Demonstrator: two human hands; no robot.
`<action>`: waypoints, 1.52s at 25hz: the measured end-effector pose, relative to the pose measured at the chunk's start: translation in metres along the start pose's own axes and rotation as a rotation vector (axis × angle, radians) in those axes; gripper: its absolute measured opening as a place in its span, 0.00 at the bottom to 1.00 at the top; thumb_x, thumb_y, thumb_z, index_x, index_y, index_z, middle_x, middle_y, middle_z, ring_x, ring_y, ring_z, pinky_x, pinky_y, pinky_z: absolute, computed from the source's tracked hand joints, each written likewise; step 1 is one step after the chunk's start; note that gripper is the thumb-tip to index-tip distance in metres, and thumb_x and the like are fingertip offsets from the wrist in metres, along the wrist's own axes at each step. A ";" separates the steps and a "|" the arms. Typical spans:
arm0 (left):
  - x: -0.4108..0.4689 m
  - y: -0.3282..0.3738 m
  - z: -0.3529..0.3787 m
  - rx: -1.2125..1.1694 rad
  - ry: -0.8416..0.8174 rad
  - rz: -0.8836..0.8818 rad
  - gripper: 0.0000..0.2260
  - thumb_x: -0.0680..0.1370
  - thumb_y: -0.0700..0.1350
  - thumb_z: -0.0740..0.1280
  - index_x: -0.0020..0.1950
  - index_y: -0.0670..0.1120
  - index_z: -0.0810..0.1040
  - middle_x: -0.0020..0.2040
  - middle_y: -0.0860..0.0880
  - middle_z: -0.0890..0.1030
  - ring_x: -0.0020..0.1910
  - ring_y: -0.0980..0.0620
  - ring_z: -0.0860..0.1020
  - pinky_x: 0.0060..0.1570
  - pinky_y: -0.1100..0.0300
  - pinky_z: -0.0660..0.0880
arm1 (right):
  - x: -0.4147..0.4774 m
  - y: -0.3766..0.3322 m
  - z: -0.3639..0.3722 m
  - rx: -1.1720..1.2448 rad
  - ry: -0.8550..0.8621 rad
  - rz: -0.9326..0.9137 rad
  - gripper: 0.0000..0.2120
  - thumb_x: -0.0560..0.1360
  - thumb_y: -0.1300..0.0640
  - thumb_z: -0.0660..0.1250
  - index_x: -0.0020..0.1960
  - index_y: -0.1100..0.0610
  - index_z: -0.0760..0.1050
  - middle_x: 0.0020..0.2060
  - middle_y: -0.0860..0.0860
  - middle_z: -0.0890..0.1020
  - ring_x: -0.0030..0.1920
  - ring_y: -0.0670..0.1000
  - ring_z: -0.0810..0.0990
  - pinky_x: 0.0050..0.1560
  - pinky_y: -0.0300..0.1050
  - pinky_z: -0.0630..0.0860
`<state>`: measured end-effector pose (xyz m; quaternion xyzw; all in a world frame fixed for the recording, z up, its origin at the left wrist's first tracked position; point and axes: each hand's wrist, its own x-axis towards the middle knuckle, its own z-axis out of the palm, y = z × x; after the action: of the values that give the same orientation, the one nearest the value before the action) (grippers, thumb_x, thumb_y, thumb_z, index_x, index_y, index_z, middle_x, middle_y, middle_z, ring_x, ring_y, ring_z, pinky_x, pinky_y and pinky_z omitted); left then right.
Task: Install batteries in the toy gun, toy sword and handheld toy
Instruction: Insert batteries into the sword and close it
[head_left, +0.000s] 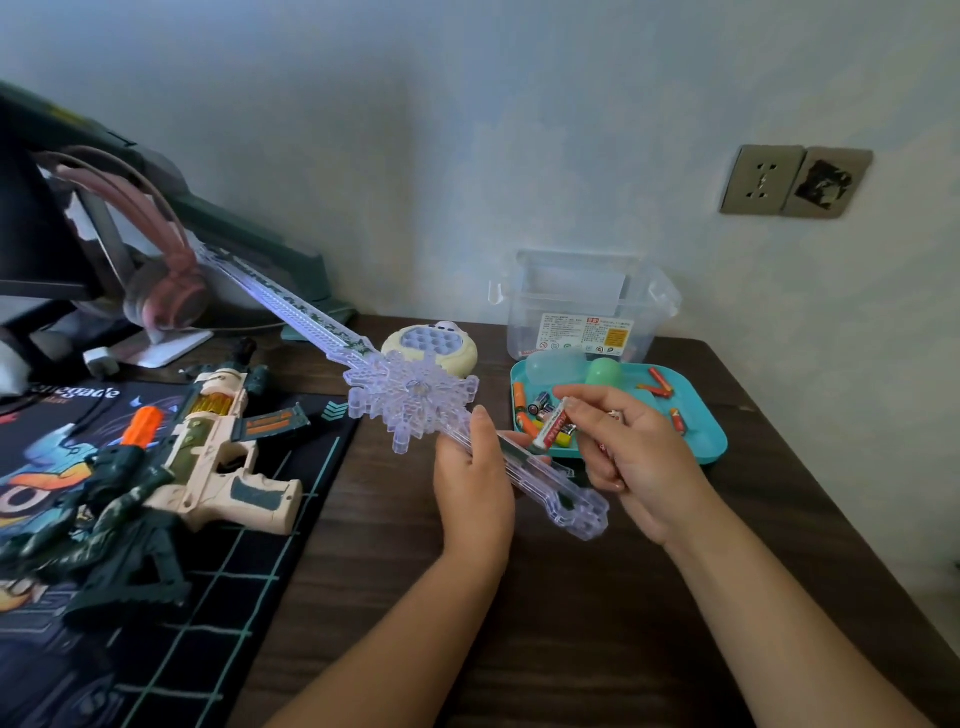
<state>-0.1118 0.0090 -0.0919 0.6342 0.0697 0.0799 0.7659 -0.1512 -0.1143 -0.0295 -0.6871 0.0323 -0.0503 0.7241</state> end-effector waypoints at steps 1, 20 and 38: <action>-0.003 -0.002 0.000 -0.003 0.001 -0.017 0.24 0.80 0.60 0.59 0.49 0.39 0.81 0.39 0.43 0.86 0.41 0.45 0.85 0.46 0.48 0.81 | -0.006 -0.001 -0.001 -0.115 0.007 -0.018 0.06 0.77 0.58 0.66 0.51 0.52 0.81 0.31 0.49 0.76 0.25 0.47 0.67 0.23 0.37 0.61; 0.019 0.026 -0.032 -0.142 -0.010 -0.275 0.21 0.83 0.53 0.59 0.59 0.34 0.76 0.39 0.41 0.85 0.30 0.50 0.83 0.27 0.62 0.76 | -0.004 -0.008 0.032 -0.698 -0.167 0.021 0.07 0.73 0.52 0.71 0.51 0.43 0.78 0.46 0.47 0.77 0.44 0.44 0.77 0.38 0.36 0.73; 0.081 0.028 -0.062 -0.248 -0.020 -0.357 0.16 0.83 0.53 0.59 0.58 0.41 0.75 0.41 0.41 0.85 0.40 0.42 0.85 0.48 0.46 0.82 | 0.048 -0.002 0.091 -0.748 -0.118 -0.033 0.19 0.82 0.44 0.50 0.51 0.44 0.80 0.40 0.45 0.75 0.37 0.41 0.73 0.35 0.36 0.66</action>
<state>-0.0469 0.0909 -0.0768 0.5136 0.1628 -0.0552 0.8406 -0.0935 -0.0300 -0.0215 -0.9061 -0.0044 -0.0069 0.4229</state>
